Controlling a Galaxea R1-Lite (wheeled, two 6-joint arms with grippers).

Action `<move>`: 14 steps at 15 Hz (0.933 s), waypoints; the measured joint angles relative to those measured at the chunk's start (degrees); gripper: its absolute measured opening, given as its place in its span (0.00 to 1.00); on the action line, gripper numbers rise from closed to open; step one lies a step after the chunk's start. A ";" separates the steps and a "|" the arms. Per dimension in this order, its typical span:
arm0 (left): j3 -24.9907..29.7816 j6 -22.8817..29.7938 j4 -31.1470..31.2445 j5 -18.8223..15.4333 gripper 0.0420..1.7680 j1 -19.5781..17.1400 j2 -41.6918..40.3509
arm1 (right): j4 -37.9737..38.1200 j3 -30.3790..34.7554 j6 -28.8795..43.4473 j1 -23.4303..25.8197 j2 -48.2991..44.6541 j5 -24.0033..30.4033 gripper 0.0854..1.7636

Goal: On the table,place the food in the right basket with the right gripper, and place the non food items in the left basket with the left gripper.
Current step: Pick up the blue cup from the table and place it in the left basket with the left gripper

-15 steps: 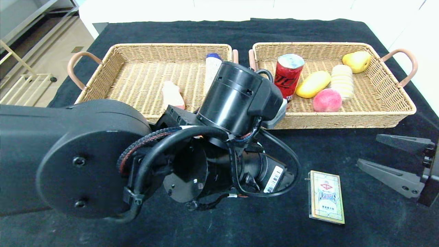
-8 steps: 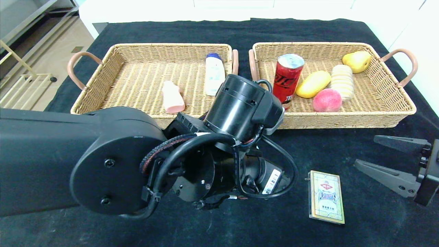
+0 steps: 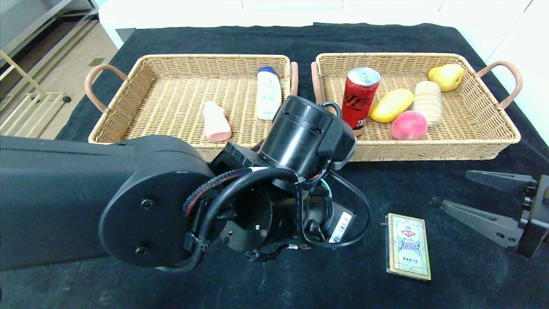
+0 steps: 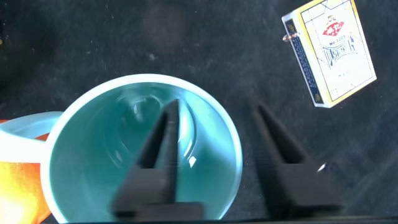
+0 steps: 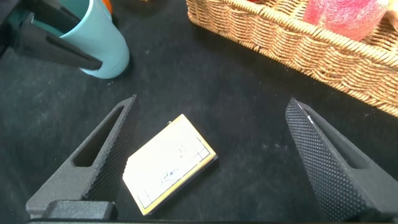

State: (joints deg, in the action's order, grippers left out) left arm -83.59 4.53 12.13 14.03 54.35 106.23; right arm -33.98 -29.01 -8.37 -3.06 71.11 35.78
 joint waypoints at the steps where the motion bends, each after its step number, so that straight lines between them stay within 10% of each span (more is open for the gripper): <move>1: -0.15 -0.11 -0.06 0.46 0.12 0.01 0.00 | 0.00 0.00 0.02 0.00 0.00 0.00 0.97; 14: 0.33 0.15 -0.21 -0.01 0.12 0.06 0.44 | 0.00 0.11 -0.35 -0.13 0.96 -0.06 0.97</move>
State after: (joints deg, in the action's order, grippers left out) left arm -83.26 4.68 11.92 14.02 54.41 106.67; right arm -33.98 -28.90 -8.73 -3.19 72.07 35.72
